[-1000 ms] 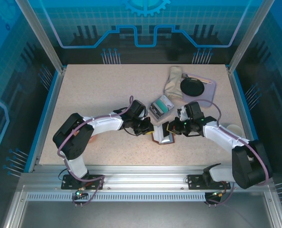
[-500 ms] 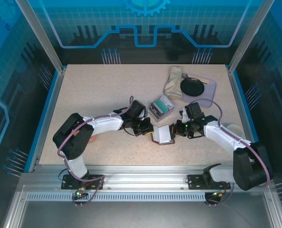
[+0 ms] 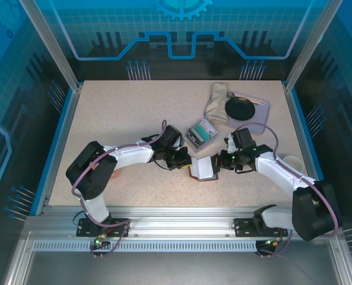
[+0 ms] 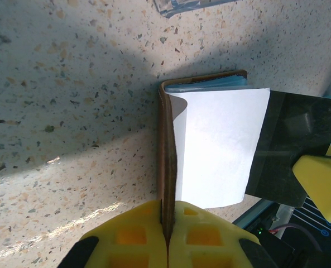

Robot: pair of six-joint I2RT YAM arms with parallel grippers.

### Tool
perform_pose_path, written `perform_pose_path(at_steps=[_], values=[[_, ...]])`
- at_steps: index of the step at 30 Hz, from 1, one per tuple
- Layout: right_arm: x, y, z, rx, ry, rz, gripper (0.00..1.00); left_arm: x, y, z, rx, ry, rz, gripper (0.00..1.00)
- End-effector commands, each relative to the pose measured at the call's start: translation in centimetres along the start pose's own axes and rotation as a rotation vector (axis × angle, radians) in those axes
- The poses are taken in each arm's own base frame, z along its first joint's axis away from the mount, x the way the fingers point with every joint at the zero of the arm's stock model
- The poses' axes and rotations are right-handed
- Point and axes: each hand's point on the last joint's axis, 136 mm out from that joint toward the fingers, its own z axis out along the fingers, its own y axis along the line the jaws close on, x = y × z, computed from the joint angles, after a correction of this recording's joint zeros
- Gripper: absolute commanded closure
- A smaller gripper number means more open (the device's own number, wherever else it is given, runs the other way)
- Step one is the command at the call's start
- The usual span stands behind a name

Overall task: Put the credit cards into the card holder
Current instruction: Flip over the card slot in the card holder.

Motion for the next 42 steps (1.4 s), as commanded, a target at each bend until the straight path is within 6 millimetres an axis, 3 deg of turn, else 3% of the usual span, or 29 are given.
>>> perform_pose_path(at_steps=[1,9,30,42], values=[[0.0,-0.6,0.0,0.025,-0.003,-0.013,0.99,0.4,1.2,0.4,-0.041,0.018,0.000,1.00],[0.2,-1.2,0.3,0.057,0.007,-0.029,0.99,0.4,1.6,0.5,-0.048,0.020,-0.007,1.00],[0.8,0.0,2.2,-0.006,0.057,-0.008,0.99,0.5,2.2,1.1,-0.057,0.033,-0.024,1.00],[-0.4,-0.5,-0.7,0.083,-0.016,-0.055,0.99,0.6,2.4,1.0,-0.067,0.029,-0.025,1.00]])
